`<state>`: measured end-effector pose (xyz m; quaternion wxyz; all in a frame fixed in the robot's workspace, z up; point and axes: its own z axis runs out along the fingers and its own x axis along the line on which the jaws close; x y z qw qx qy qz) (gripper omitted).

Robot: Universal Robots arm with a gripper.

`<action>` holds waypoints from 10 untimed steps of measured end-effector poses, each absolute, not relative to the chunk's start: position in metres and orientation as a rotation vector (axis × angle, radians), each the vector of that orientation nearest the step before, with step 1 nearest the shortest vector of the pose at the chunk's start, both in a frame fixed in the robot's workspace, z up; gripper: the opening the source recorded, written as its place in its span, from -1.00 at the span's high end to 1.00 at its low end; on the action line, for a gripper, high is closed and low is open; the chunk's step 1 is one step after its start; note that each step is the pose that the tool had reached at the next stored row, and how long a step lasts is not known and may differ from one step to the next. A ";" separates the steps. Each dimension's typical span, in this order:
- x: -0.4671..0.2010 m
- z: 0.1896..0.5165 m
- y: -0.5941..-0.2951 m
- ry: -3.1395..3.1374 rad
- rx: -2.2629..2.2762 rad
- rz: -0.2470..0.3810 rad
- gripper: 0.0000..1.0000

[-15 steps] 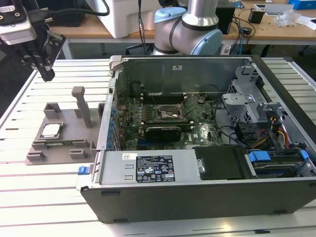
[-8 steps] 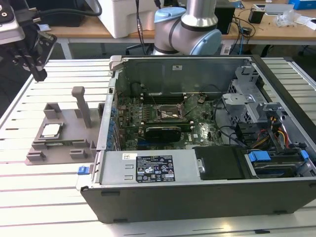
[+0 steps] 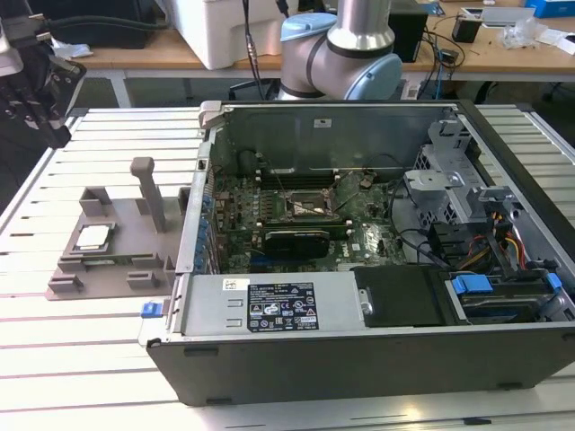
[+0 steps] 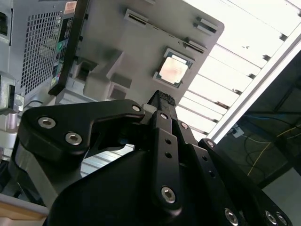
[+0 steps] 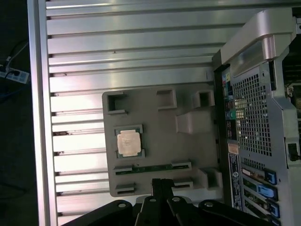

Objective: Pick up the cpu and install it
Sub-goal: 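Reach for the cpu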

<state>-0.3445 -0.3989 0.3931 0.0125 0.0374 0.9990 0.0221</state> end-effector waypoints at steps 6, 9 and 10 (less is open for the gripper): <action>-0.357 0.393 -0.399 3.114 0.117 0.069 0.79; -0.363 0.393 -0.399 3.114 0.117 0.069 0.79; -0.366 0.393 -0.399 3.114 0.117 0.069 0.79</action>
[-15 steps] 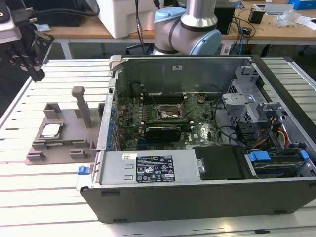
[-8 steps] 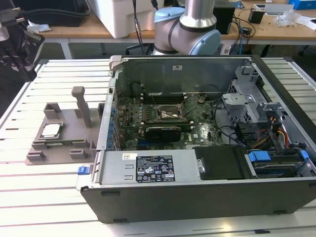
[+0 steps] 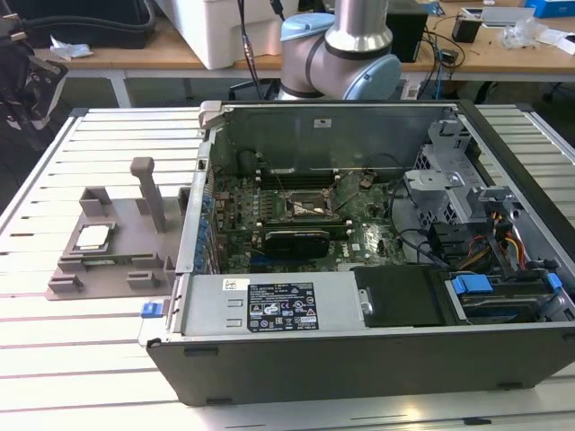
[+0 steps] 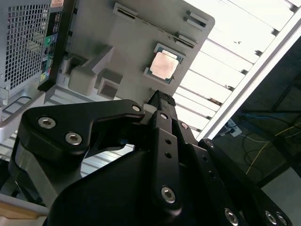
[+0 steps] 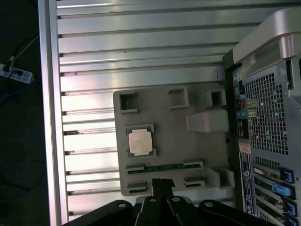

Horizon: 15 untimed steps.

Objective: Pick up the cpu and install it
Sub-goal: 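Reach for the cpu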

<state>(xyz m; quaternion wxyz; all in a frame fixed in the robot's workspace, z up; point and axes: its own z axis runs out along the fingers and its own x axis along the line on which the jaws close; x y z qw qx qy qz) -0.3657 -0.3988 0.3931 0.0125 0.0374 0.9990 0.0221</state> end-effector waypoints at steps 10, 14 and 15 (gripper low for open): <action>-0.392 0.393 -0.399 3.114 0.117 0.069 0.79; -0.400 0.393 -0.399 3.114 0.117 0.069 0.79; -0.402 0.393 -0.399 3.114 0.116 0.069 0.79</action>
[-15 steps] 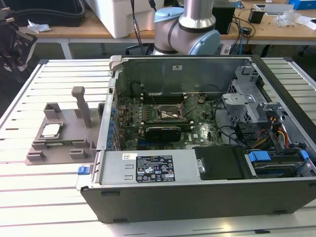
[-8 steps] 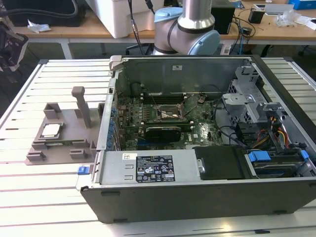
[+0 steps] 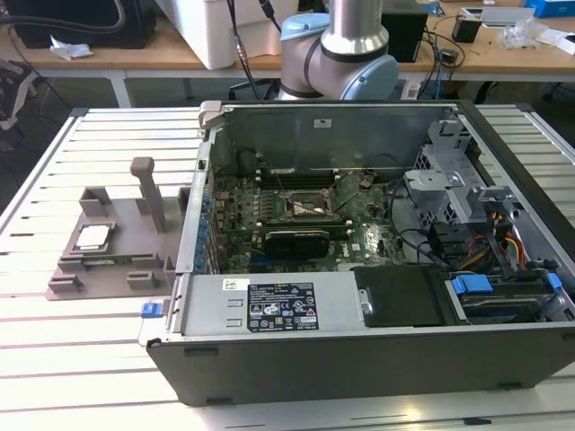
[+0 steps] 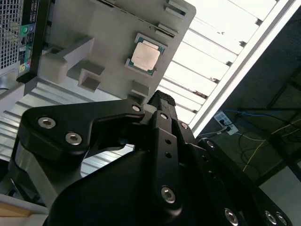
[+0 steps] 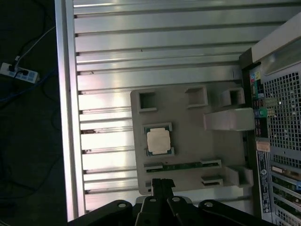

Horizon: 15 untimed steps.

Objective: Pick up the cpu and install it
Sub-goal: 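Reach for the cpu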

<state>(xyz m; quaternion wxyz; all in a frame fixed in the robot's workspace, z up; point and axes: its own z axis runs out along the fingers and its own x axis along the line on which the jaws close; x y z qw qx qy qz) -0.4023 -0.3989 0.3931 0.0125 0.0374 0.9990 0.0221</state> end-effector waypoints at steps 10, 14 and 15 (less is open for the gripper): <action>-0.431 0.393 -0.399 3.114 0.117 0.069 0.79; -0.439 0.393 -0.399 3.114 0.117 0.069 0.79; -0.443 0.393 -0.399 3.114 0.116 0.069 0.79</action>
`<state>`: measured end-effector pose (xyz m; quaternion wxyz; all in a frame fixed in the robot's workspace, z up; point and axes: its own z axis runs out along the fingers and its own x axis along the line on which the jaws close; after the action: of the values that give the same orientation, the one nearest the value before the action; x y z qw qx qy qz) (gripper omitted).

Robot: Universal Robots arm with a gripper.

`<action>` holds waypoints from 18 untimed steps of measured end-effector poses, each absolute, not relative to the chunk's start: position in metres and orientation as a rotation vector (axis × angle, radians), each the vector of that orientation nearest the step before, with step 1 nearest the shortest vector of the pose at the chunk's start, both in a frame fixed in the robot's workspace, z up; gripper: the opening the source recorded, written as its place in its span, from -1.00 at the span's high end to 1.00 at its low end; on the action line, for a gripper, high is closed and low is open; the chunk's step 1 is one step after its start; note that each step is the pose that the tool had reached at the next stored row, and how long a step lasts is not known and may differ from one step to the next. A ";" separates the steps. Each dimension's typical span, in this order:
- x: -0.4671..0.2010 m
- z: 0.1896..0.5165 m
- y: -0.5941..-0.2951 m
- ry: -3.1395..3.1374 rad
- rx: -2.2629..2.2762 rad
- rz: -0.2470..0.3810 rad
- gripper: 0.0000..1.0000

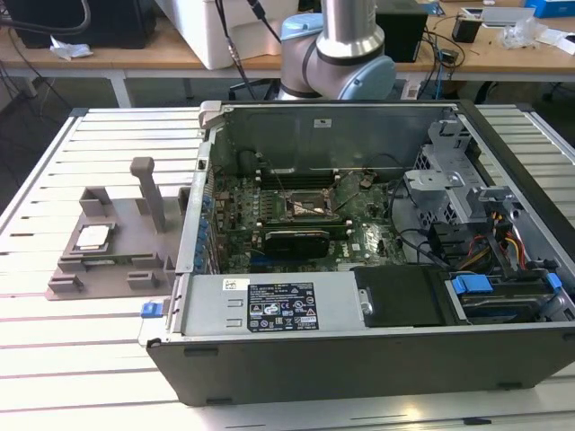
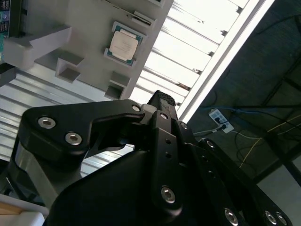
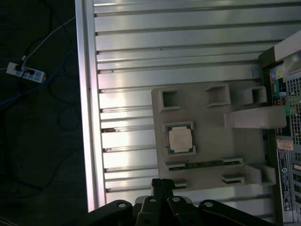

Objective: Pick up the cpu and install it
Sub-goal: 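Reach for the cpu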

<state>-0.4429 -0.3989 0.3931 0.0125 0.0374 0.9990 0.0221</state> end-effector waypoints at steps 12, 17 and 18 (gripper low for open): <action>-0.470 0.393 -0.399 3.114 0.117 0.069 0.79; -0.465 0.392 -0.399 3.114 0.117 0.069 0.79; -0.461 0.392 -0.399 3.114 0.117 0.069 0.79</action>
<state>-0.4613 -0.3988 0.3922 0.0123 0.0374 0.9990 0.0221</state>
